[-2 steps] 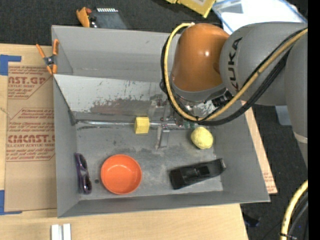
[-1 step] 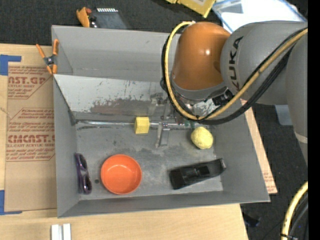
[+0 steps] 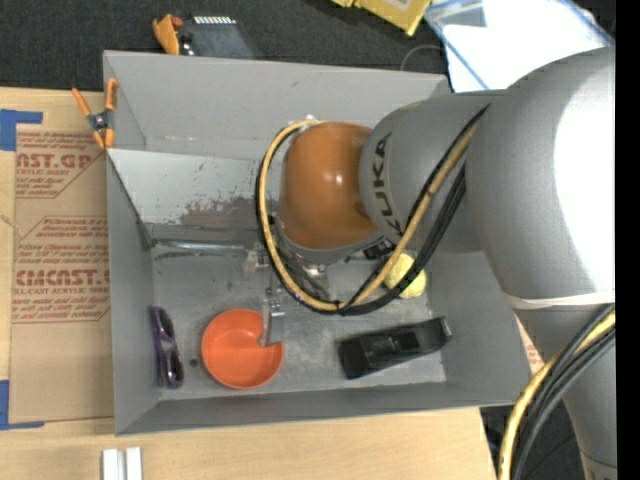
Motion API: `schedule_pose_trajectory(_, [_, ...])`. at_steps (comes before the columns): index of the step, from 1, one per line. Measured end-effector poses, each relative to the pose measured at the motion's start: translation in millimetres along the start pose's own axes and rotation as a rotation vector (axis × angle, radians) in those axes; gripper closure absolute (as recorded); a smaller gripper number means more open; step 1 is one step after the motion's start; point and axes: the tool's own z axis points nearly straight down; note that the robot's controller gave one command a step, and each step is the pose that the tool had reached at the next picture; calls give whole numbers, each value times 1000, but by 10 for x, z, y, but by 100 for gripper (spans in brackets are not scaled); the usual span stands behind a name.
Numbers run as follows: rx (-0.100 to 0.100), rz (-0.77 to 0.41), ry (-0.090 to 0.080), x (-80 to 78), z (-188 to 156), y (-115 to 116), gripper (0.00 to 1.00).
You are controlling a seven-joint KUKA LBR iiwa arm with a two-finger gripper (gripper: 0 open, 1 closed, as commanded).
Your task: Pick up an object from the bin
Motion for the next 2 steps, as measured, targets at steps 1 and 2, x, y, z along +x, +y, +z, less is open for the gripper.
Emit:
schedule_pose_trajectory(1, [1, 5, 0, 219, -60, 250, 0])
schedule_pose_trajectory(2, [-2, -112, 6, 525, 79, 752, 0])
